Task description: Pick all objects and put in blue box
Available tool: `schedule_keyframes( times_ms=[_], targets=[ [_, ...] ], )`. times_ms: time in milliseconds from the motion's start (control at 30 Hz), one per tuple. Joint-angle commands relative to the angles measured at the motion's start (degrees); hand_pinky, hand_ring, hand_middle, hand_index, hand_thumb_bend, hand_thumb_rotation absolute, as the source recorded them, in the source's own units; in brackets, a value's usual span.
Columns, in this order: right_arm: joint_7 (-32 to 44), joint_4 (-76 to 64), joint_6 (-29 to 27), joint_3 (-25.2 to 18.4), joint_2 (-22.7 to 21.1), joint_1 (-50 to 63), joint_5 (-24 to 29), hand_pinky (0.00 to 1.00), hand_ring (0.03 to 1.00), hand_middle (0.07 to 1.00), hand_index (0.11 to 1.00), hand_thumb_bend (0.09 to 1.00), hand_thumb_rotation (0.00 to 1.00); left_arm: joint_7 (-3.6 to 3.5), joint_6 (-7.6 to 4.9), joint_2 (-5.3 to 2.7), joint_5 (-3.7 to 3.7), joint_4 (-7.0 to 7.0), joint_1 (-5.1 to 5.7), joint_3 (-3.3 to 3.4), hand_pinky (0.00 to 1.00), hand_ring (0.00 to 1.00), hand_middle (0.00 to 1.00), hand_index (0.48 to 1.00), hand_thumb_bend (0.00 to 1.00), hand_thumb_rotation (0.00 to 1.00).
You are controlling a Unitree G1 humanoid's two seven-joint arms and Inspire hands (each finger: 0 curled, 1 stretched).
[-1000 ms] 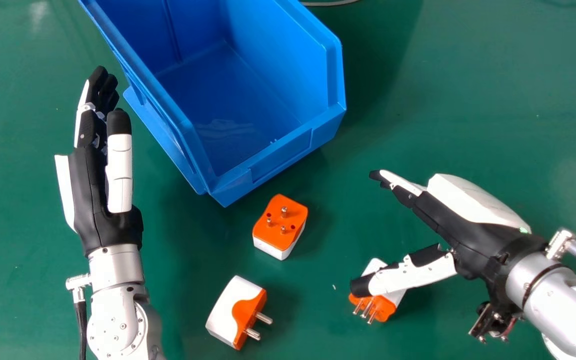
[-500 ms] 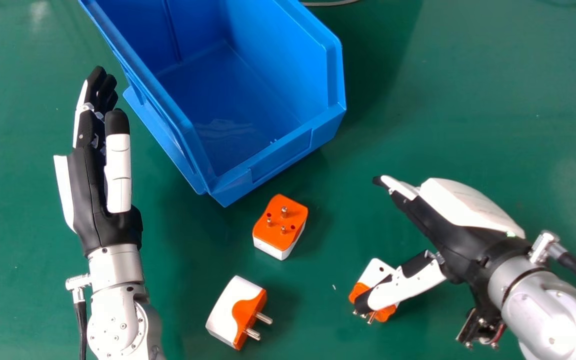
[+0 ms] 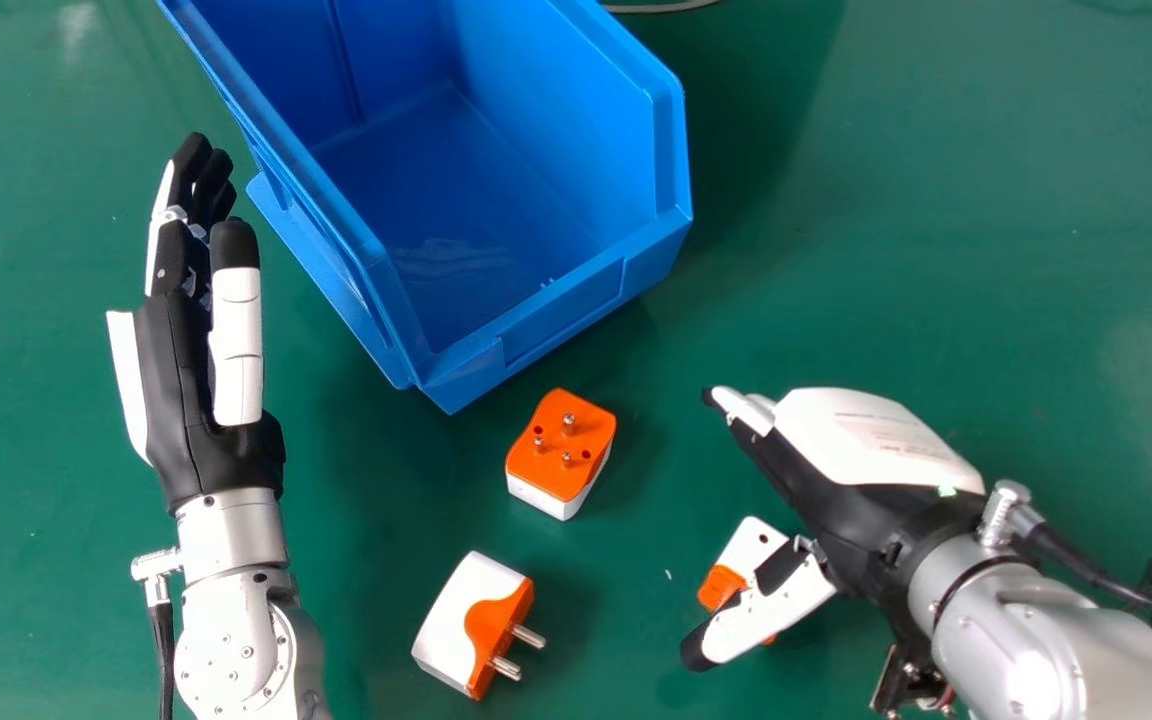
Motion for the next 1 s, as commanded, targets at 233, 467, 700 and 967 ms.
schedule_keyframes(
  times_ms=[233,467,700,967],
  targets=[
    [0.3,0.1,-1.6,0.2,0.7,0.4,-3.2,0.96,0.937,0.948,0.963,0.845,0.39,-0.05,-0.82,-0.12,0.47,-0.62,-0.54,-0.37,0.93,0.93,0.91,0.890,0.82,0.84],
    [-0.8,1.6,-3.1,0.2,0.6,1.1,-3.3,0.96,0.935,0.947,0.965,0.829,0.44,-0.10,-0.69,-0.19,0.39,-0.63,-0.61,-0.39,0.94,0.93,0.92,0.891,0.83,0.84],
    [-1.4,2.9,-2.8,-0.7,1.1,2.0,-2.0,0.98,0.947,0.954,0.972,0.799,0.46,-0.20,-0.83,-0.28,0.31,-0.94,-0.41,-0.40,0.93,0.93,0.92,0.889,0.84,0.83],
    [-4.1,3.9,-3.4,-2.0,1.1,3.8,-1.8,0.99,0.962,0.964,0.975,0.795,0.46,-0.69,-0.58,-0.27,-0.05,-1.35,0.03,-0.31,0.93,0.93,0.91,0.888,0.84,0.83]
  ],
)
